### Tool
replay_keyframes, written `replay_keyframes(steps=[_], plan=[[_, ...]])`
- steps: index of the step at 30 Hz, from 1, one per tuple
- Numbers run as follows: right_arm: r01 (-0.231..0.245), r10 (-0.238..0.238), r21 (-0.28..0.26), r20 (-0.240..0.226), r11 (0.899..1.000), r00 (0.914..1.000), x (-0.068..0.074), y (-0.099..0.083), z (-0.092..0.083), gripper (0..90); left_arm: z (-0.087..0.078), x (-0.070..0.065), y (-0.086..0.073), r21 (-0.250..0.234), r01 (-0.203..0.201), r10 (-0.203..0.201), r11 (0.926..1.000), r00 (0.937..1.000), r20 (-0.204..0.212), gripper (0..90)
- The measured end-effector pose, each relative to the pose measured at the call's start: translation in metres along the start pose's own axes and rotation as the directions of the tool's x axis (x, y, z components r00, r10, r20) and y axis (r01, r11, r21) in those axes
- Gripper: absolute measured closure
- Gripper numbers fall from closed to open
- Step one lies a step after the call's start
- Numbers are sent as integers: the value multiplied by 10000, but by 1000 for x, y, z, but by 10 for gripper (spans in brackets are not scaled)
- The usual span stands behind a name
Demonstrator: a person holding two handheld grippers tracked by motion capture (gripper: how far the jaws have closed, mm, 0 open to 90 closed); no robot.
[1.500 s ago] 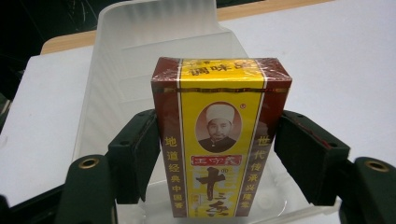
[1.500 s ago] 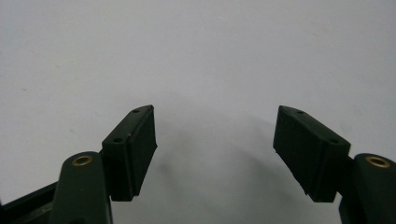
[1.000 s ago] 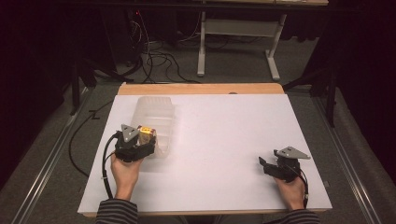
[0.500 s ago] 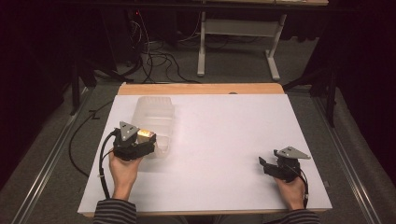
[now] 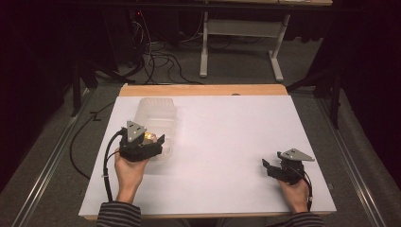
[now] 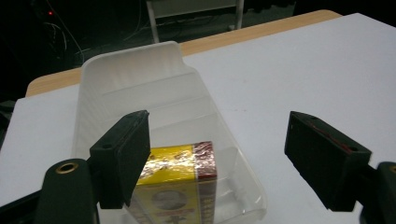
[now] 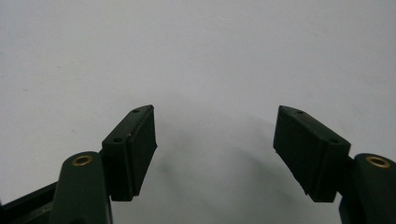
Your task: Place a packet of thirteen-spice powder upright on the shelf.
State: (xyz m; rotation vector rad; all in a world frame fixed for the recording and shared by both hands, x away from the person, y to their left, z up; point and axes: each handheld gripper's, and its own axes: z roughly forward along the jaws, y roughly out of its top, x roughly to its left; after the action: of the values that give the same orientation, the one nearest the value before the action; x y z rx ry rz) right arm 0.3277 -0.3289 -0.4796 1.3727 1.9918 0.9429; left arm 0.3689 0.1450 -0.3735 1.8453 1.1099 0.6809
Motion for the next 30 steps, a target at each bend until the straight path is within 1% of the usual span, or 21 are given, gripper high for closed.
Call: replay_keyframes(steps=[5,9,10,11,16,18,20,21,30], plan=[[-2,2,-14,-4,10000,10000,0,0,0,303,2,-6,2,-10,-136,136,9999,9998,168,234],[38,-38,-28,-3,10000,10000,0,0,0,304,2,-11,3,-128,-173,177,9998,9993,340,240],[35,-35,-30,1,10000,10000,0,0,0,304,2,-15,4,-169,-249,255,9995,9989,386,241],[35,-35,-30,1,10000,10000,0,0,0,304,2,-15,4,-169,-249,255,9995,9989,386,242],[35,-35,-29,3,10000,10000,0,0,0,304,4,-23,7,-240,-377,391,9990,9973,627,245],[36,-36,-31,3,10000,10000,0,0,0,304,4,-24,7,-237,-389,404,9990,9972,637,246],[41,-41,-36,4,10000,10000,0,0,0,304,4,-26,8,-288,-334,356,9990,9961,806,246],[36,-36,-40,5,10000,10000,0,0,0,303,4,-26,8,-288,-334,356,9990,9961,806,247],[49,-48,-37,16,10000,10000,0,0,0,304,4,-34,10,-319,-459,490,9984,9934,1036,249]])
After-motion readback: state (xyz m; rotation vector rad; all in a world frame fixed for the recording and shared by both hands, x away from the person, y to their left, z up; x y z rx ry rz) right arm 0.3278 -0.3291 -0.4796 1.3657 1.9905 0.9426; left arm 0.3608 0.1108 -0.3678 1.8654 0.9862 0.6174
